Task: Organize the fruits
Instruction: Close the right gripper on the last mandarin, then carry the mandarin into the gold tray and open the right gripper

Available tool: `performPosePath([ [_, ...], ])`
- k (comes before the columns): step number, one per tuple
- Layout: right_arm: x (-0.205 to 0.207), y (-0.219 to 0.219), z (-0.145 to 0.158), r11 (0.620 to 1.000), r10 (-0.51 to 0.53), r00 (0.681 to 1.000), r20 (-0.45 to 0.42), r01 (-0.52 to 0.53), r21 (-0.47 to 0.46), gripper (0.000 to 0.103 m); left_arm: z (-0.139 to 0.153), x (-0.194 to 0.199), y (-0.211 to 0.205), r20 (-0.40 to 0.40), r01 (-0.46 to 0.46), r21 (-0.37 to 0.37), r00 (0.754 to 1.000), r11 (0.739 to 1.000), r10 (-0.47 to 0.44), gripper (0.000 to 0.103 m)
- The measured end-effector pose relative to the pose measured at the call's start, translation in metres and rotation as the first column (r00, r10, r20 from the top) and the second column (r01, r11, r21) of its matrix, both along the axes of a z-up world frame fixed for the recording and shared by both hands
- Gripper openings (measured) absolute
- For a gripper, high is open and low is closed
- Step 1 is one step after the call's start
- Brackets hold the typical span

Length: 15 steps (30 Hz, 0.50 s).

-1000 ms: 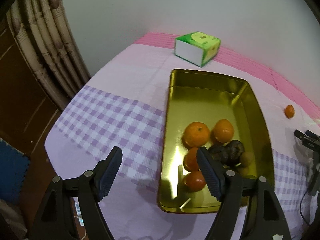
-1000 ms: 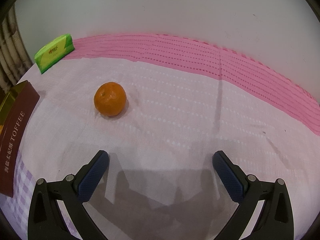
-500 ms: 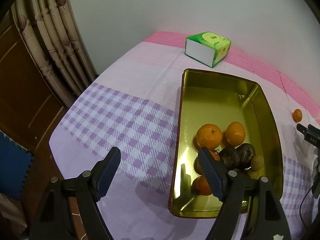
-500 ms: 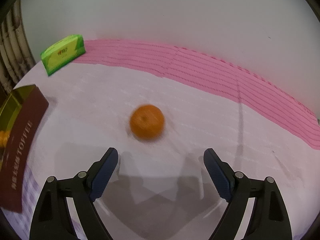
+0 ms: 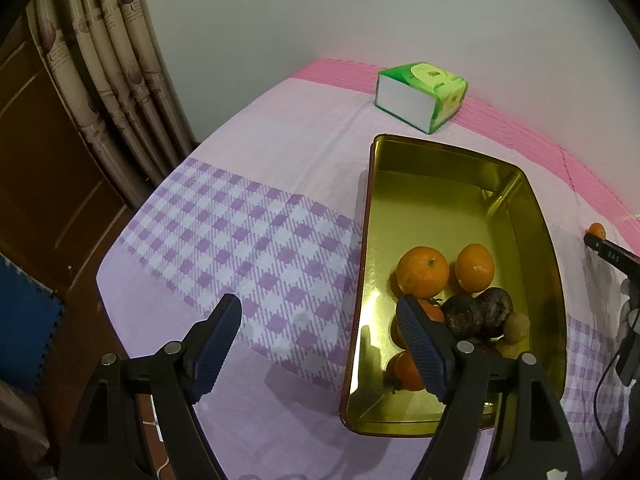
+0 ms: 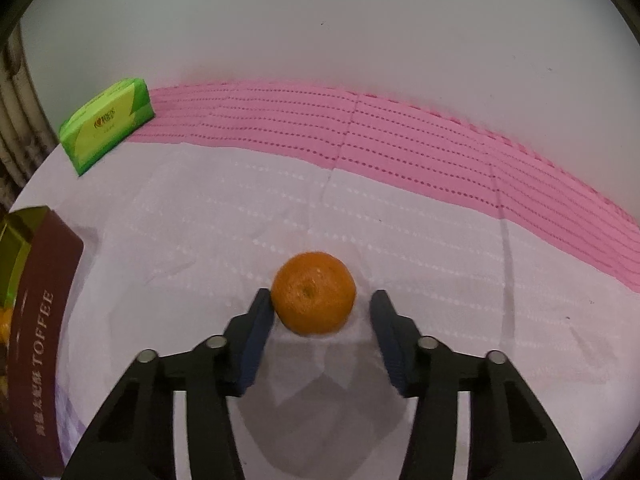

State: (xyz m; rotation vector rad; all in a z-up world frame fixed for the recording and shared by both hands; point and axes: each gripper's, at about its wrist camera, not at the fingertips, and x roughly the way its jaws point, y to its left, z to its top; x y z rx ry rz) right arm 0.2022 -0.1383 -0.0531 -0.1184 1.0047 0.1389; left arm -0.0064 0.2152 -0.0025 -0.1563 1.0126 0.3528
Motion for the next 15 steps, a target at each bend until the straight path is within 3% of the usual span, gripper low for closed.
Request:
performPosePath([
  [3, 0.002, 0.002, 0.0, 1.0, -0.002, 1.0, 0.0, 0.002, 0.008, 0.04, 0.0, 0.0, 0.0, -0.001, -0.002, 0.0, 1.0, 1.0, 0.002, 0.077],
  [15, -0.023, 0.006, 0.013, 0.999, 0.032, 0.999, 0.004, -0.032, 0.04, 0.039, -0.001, 0.0, 0.0, -0.003, -0.005, 0.009, 1.0, 1.0, 0.005, 0.079],
])
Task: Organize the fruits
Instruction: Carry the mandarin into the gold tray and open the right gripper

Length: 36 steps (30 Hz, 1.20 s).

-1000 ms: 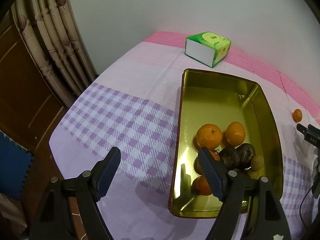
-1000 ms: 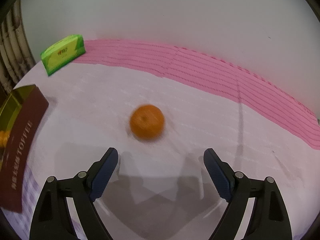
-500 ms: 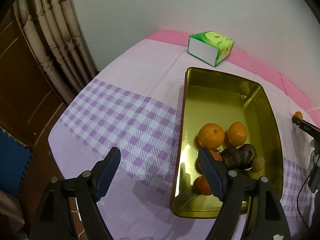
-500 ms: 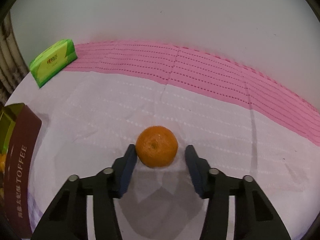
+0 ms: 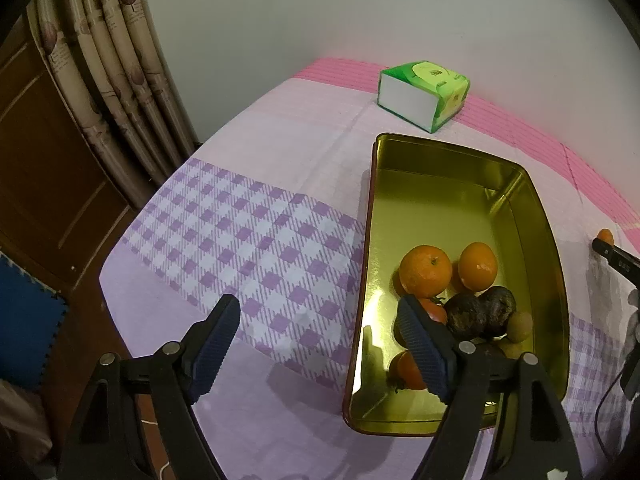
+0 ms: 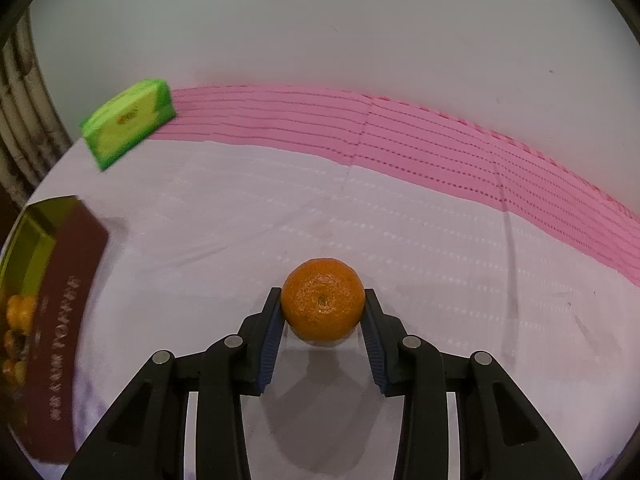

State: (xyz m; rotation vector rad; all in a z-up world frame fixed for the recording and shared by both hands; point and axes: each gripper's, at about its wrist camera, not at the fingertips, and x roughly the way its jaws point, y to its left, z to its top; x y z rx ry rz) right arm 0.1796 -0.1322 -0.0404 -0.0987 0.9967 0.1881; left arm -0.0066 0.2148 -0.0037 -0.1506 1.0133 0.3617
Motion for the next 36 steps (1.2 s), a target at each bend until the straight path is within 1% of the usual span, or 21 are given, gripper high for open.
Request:
performPosePath([
  [4, -0.019, 0.014, 0.016, 0.999, 0.043, 0.999, 0.017, -0.043, 0.029, 0.039, 0.002, -0.001, -0.002, 0.007, 0.009, 0.008, 1.0, 1.0, -0.009, 0.08],
  [7, -0.034, 0.032, 0.03, 0.993, 0.093, 0.995, 0.034, -0.096, 0.065, 0.039, 0.004, -0.002, -0.004, 0.014, 0.015, 0.012, 1.0, 1.0, -0.015, 0.08],
  [11, -0.055, 0.065, 0.049, 0.978, 0.177, 0.982, 0.06, -0.182, 0.1, 0.039, 0.008, -0.004, -0.006, 0.025, 0.019, 0.021, 1.0, 1.0, -0.019, 0.082],
  [16, -0.083, 0.113, 0.064, 0.948, 0.283, 0.956, 0.078, -0.291, 0.128, 0.039, 0.015, -0.006, -0.009, 0.043, 0.024, 0.031, 0.999, 0.999, -0.025, 0.083],
  [19, -0.095, 0.134, 0.067, 0.933, 0.325, 0.942, 0.081, -0.334, 0.134, 0.039, 0.017, -0.007, -0.009, 0.045, 0.018, 0.043, 0.999, 0.999, -0.02, 0.084],
  [22, -0.108, 0.155, 0.067, 0.917, 0.368, 0.927, 0.078, -0.375, 0.133, 0.039, 0.018, -0.008, -0.008, 0.047, 0.01, 0.035, 0.999, 0.999, -0.012, 0.086],
  [24, -0.112, 0.166, 0.064, 0.908, 0.39, 0.919, 0.06, -0.395, 0.137, 0.039, 0.017, -0.008, -0.007, 0.043, 0.007, 0.037, 0.999, 0.999, -0.009, 0.087],
  [30, -0.124, 0.187, 0.053, 0.889, 0.442, 0.896, 0.037, -0.443, 0.112, 0.039, 0.017, -0.008, -0.007, 0.037, 0.003, 0.04, 0.999, 0.999, -0.004, 0.087],
  [36, -0.125, 0.194, 0.046, 0.887, 0.451, 0.893, 0.016, -0.45, 0.099, 0.039, 0.015, -0.007, -0.006, 0.025, -0.001, 0.041, 1.0, 0.999, 0.0, 0.087],
])
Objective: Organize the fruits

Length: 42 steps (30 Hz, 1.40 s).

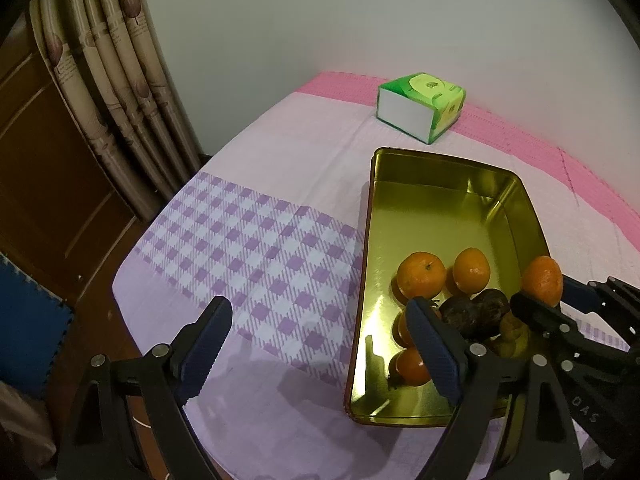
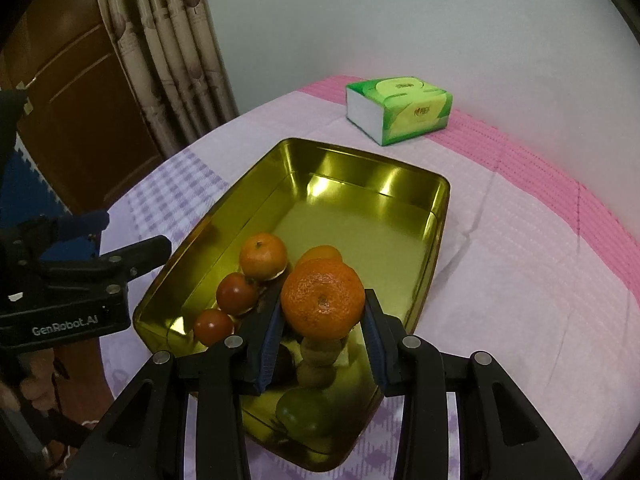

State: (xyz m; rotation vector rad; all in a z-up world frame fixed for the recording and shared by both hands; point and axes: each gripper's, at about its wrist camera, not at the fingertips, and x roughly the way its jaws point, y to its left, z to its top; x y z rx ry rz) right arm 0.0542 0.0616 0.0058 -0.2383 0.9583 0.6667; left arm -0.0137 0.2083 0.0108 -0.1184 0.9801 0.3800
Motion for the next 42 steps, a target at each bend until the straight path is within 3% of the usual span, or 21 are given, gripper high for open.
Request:
performPosePath([
  [8, 0.0, 0.005, -0.014, 1.0, -0.006, 0.999, -0.036, 0.005, -0.029, 0.039, -0.002, 0.0, 0.0, -0.008, 0.003, 0.0, 1.0, 1.0, -0.003, 0.087],
  [25, -0.004, 0.003, -0.014, 0.999, -0.026, 0.999, -0.04, 0.024, -0.038, 0.042, 0.0, 0.001, -0.008, -0.011, 0.04, 0.007, 0.999, 0.999, -0.04, 0.087],
  [32, -0.009, -0.003, -0.003, 0.997, -0.06, 0.998, -0.006, 0.059, -0.041, 0.056, 0.0, 0.001, -0.012, -0.013, 0.058, -0.003, 0.998, 0.998, -0.058, 0.087],
  [34, -0.011, -0.007, 0.002, 0.997, -0.071, 0.997, 0.006, 0.071, -0.037, 0.063, 0.0, 0.001, -0.013, -0.018, 0.064, -0.002, 0.998, 0.998, -0.064, 0.087],
  [36, -0.015, -0.01, 0.008, 0.995, -0.083, 0.996, 0.025, 0.084, -0.045, 0.077, 0.0, 0.001, -0.015, -0.02, 0.068, -0.005, 0.997, 0.998, -0.068, 0.087],
  [42, -0.028, -0.014, 0.011, 0.995, -0.06, 0.998, 0.032, 0.062, -0.072, 0.09, 0.0, 0.001, -0.019, -0.027, 0.08, -0.005, 0.996, 0.997, -0.08, 0.087],
])
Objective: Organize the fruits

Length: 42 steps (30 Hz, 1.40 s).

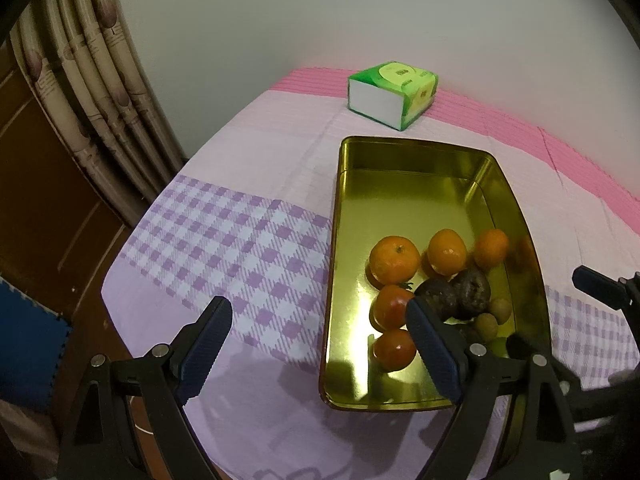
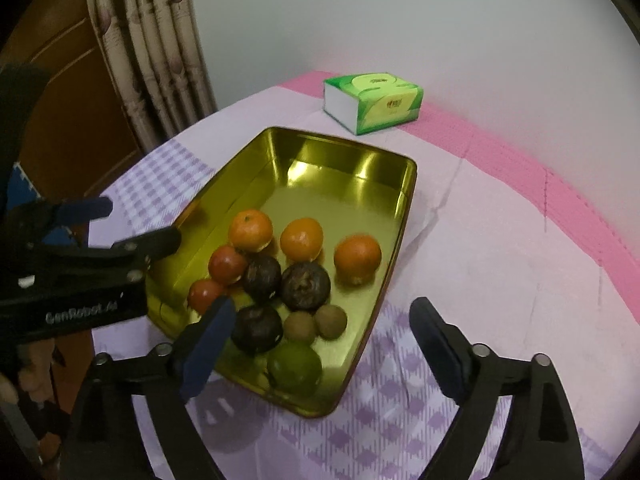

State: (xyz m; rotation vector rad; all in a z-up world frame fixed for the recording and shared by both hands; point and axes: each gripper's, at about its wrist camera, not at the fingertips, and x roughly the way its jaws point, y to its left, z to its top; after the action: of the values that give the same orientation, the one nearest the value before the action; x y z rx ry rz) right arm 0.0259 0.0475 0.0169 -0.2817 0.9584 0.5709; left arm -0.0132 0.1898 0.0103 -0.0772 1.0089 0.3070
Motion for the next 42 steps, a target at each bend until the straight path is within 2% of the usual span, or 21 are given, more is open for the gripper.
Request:
performPosePath([
  [3, -0.006, -0.002, -0.003, 1.0, 0.008, 1.0, -0.015, -0.008, -0.002, 0.093, 0.0, -0.001, -0.001, -0.003, 0.004, -0.001, 1.0, 1.0, -0.004, 0.087],
  [16, -0.012, -0.017, -0.007, 1.0, -0.02, 0.999, -0.03, 0.02, -0.007, 0.095, 0.003, -0.017, -0.01, -0.007, 0.003, -0.016, 1.0, 1.0, -0.003, 0.087],
  [24, -0.023, -0.015, -0.009, 0.998, -0.031, 0.999, -0.025, 0.03, -0.05, 0.096, 0.0, -0.03, -0.012, -0.017, -0.007, -0.038, 1.0, 0.999, 0.006, 0.088],
  [30, -0.026, -0.015, -0.007, 0.997, -0.036, 0.999, -0.001, 0.035, -0.067, 0.096, -0.001, -0.03, -0.014, -0.015, 0.002, -0.029, 1.0, 1.0, -0.003, 0.088],
  [42, -0.025, -0.013, -0.013, 0.996, -0.033, 0.999, -0.031, 0.031, -0.083, 0.096, -0.002, -0.029, -0.016, -0.02, 0.011, -0.023, 1.0, 1.0, -0.012, 0.088],
])
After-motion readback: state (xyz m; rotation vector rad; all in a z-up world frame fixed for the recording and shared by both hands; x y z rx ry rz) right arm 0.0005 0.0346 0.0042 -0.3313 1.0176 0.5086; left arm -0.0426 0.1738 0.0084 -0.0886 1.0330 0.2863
